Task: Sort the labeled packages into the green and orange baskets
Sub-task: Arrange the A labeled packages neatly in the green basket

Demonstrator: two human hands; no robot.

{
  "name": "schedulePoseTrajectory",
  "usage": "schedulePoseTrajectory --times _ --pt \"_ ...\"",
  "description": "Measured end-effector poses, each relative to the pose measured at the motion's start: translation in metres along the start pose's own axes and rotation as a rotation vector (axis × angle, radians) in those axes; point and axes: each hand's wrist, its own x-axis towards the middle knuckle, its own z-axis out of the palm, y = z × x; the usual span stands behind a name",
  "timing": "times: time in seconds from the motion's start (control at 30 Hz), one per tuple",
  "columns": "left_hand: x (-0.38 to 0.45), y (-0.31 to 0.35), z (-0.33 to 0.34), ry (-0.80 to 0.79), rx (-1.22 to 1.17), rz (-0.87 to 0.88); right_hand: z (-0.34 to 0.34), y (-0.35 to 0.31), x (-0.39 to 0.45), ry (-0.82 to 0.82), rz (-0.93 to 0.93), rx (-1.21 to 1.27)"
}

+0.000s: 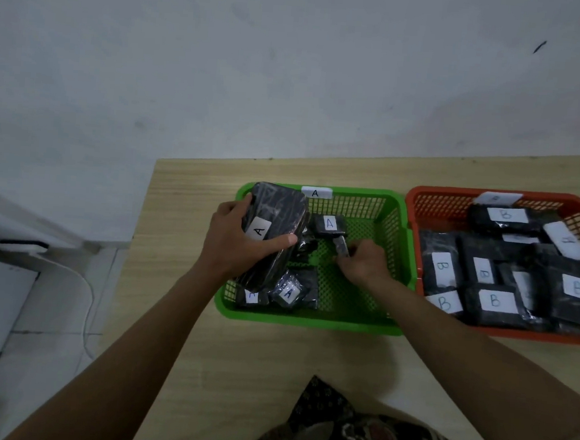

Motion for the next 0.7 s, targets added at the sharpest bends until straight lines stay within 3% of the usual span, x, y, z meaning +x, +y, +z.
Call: schedulePoseTrajectory --times 0.3,0.57,0.7 --pt "-0.003 0.067 0.063 -0.087 0.173 0.094 -0.111 0.003 -0.014 0.303 -0.117 0.304" --pt "-0.017 0.105 0.151 -0.219 0.291 -0.17 -0.142 0.041 -0.02 0.339 -0.09 0.424" --pt "-0.024 0.104 0.171 -0.195 0.26 -0.309 -0.142 0.045 -0.023 0.292 -0.133 0.391"
